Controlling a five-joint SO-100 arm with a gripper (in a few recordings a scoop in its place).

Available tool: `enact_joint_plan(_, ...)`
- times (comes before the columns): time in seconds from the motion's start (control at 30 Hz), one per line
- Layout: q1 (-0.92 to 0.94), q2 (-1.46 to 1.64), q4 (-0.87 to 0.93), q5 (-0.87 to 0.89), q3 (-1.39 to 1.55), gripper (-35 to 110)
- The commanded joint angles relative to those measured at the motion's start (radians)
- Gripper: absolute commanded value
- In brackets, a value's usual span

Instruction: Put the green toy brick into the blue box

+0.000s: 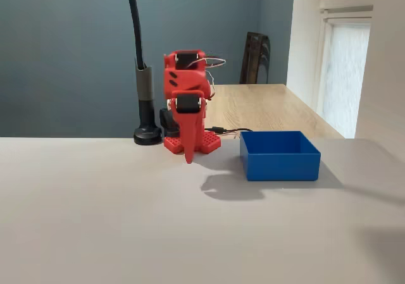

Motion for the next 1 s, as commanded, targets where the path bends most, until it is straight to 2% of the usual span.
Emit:
enact_joint_plan(0.0, 0.009, 0.080, -0.055, -0.008, 0.086, 0)
enact_joint_plan(0.13, 0.017, 0.098, -0.107, -0.023, 0.161, 0)
enact_joint_plan(0.97, 0.021, 0.100, -0.106, -0.008, 0.161, 0)
